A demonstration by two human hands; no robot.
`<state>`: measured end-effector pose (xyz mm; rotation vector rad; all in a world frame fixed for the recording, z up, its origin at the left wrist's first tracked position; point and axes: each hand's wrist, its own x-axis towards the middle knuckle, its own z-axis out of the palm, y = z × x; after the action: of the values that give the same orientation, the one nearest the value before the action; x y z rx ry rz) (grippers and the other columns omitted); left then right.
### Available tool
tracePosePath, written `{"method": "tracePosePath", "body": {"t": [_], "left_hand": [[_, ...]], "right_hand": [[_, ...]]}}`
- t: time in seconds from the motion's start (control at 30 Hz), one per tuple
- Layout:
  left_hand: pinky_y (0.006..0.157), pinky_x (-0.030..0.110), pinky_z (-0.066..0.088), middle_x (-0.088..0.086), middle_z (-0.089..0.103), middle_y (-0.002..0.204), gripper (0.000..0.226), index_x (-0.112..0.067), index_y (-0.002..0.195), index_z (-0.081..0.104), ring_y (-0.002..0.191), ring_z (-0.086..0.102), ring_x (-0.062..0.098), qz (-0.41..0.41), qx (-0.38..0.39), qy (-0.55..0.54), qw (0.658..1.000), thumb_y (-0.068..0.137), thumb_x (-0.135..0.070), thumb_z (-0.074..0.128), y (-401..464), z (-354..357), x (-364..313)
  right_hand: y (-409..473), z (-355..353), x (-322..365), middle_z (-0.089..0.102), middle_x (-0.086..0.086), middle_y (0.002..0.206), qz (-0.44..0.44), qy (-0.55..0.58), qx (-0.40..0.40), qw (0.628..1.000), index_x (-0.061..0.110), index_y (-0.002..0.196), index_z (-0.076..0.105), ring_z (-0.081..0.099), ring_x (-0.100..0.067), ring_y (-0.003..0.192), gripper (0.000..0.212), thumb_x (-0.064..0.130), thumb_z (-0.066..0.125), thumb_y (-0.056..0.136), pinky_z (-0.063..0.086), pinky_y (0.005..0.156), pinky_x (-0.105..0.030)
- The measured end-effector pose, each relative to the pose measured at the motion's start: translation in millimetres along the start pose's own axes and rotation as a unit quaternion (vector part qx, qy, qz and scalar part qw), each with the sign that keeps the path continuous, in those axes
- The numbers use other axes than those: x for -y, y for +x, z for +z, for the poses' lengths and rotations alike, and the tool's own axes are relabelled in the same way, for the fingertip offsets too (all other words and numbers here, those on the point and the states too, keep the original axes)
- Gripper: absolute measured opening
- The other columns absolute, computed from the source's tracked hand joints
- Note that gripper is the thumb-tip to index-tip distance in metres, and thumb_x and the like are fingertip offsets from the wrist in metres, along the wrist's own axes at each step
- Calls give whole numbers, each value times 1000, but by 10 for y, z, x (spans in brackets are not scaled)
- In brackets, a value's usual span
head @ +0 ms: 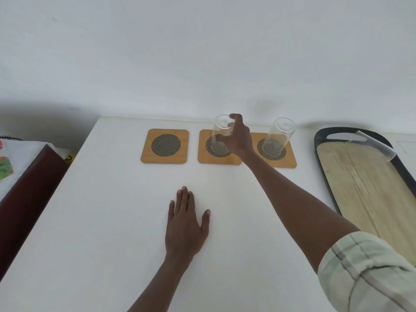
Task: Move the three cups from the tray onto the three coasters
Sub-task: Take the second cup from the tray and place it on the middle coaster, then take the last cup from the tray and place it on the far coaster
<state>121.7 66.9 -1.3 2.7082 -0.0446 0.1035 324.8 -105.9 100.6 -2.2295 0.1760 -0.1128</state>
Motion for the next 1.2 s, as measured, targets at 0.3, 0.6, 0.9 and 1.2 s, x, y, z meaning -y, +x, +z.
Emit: {"method": "tracePosePath", "body": {"t": [0.3,0.6,0.9,1.2], "left_hand": [[123,40,14,5,14,164,74,-8,154,23,152,5,15,-1,0,-2,1000,97,-55,31,1,7,0],[123,40,14,5,14,164,74,-8,155,22,152,5,15,-1,1,0,1000,97,-55,31,-2,-2,0],[123,40,13,5,14,164,75,-8,154,23,152,5,15,0,-2,1,1000,97,-55,32,-1,7,3],[123,40,14,5,15,164,75,-7,153,24,152,6,15,2,-4,4,1000,96,-55,32,0,8,3]], "right_hand": [[-2,22,-32,59,-8,130,-11,-1,-7,1000,16,143,36,50,-25,120,83,28,83,76,35,83,-30],[-17,33,-43,58,-9,132,-13,-1,-7,1000,17,145,35,49,-25,122,83,28,81,78,38,87,-32],[-34,23,-63,50,-11,143,-15,2,-10,1000,15,150,25,45,-28,133,100,47,82,74,40,98,-38],[-438,-193,-200,47,-15,142,-89,20,-112,989,6,149,30,46,-27,130,81,54,61,91,42,106,-45]]}}
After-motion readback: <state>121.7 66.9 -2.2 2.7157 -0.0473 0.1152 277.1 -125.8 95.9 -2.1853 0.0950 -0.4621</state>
